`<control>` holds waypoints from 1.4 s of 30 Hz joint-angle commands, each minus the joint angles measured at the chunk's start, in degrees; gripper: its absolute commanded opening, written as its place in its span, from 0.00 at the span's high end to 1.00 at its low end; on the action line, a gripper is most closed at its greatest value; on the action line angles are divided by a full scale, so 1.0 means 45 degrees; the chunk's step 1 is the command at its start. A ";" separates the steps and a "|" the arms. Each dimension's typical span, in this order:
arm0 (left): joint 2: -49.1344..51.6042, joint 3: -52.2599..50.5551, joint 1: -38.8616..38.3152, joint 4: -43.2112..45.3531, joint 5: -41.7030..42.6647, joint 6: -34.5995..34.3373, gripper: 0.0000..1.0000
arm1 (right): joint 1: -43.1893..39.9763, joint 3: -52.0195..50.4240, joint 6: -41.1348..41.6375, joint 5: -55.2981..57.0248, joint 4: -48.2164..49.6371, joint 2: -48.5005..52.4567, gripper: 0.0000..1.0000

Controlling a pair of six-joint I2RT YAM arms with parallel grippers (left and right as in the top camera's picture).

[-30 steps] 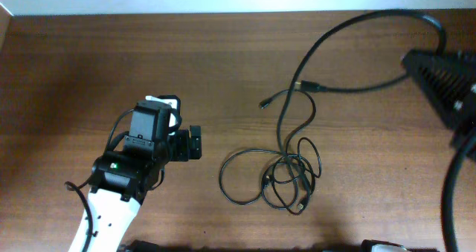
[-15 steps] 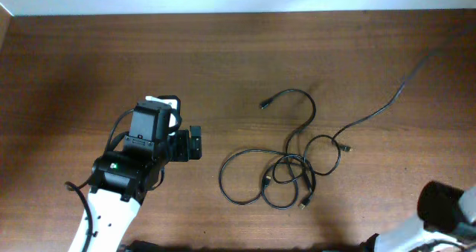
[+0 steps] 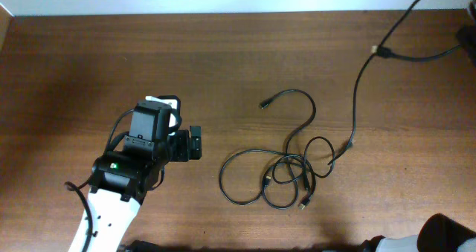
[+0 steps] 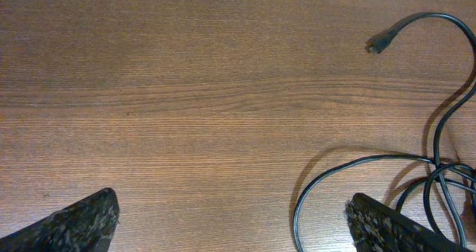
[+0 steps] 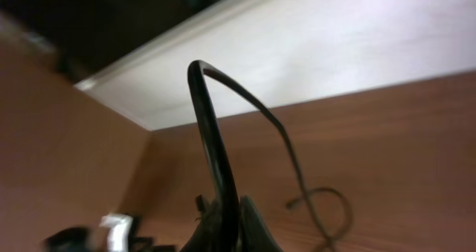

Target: Untangle cables

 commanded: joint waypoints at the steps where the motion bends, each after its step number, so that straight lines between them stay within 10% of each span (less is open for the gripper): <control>1: -0.0015 -0.0005 0.0053 0.0029 0.0097 0.0204 0.01 | -0.0015 0.0063 -0.0248 -0.2851 0.0010 -0.0544 0.96; 18: -0.0015 -0.0010 0.0053 0.0029 0.0097 0.0204 0.01 | -0.0015 0.0063 0.0219 -0.7062 -0.0525 -0.1515 0.96; 22: -0.0015 -0.0005 0.0053 0.0029 0.0097 0.0204 0.01 | -0.0019 0.0063 0.0335 -0.6824 0.2225 -0.1370 0.96; 28: -0.0015 -0.0010 0.0053 0.0029 0.0097 0.0204 0.01 | -0.0019 0.0063 0.6441 -0.2803 0.9107 0.0189 0.96; 42: -0.0015 -0.0005 0.0053 0.0029 0.0097 0.0204 0.01 | -0.1472 0.0058 0.2341 1.1885 0.8704 0.4546 0.96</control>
